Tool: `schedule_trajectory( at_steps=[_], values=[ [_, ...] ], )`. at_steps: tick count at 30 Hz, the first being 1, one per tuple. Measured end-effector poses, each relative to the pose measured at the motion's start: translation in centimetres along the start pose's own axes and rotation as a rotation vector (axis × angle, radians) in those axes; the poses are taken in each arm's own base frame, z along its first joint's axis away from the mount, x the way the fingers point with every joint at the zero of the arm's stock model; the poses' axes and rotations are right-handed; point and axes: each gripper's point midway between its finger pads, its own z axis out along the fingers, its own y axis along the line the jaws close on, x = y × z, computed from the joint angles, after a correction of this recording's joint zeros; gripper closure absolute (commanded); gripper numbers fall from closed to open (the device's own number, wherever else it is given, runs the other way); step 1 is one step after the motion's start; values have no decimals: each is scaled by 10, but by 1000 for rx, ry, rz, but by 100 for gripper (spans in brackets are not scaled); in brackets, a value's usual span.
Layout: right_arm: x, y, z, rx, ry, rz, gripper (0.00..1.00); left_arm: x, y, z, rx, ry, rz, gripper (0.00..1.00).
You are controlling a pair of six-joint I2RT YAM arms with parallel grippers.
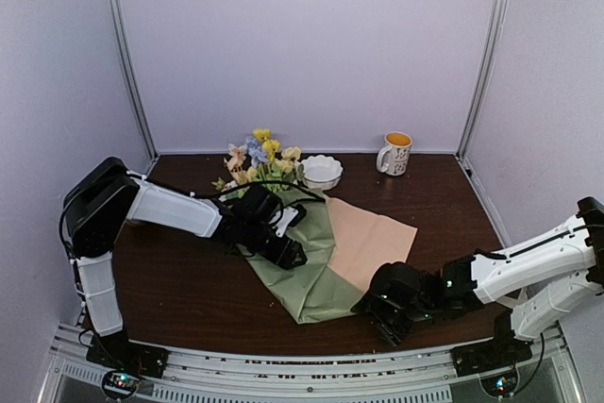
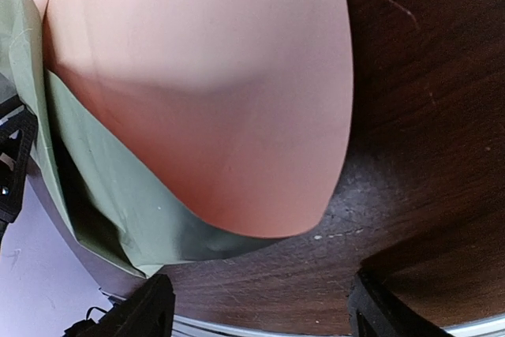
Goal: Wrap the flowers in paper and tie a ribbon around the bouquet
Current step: Fold the two-thirds-folded wrapping paper at the center of the board.
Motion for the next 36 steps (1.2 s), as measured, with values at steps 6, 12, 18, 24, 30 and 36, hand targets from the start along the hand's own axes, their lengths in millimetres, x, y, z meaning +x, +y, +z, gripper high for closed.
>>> schedule_trajectory(
  at_steps=[6, 12, 18, 24, 30, 36],
  values=[
    [2, 11, 9, -49, 3, 55, 48, 0, 0, 0, -2, 3, 0, 30],
    [-10, 10, 16, -46, -49, 53, 82, 0, 0, -1, -6, 10, 6, 29],
    [-30, 11, 20, -4, -120, -53, 100, 1, 1, -1, -7, 12, 13, 29],
    [-30, 25, 14, 51, -161, -200, 100, 1, 1, -1, -11, 13, 17, 29],
    [-14, 84, -18, 96, -290, -504, 100, 0, 2, 0, -13, 14, 24, 29],
    [32, 127, -31, 261, -467, -998, 100, -4, 1, 4, -8, 12, 31, 29]
  ],
)
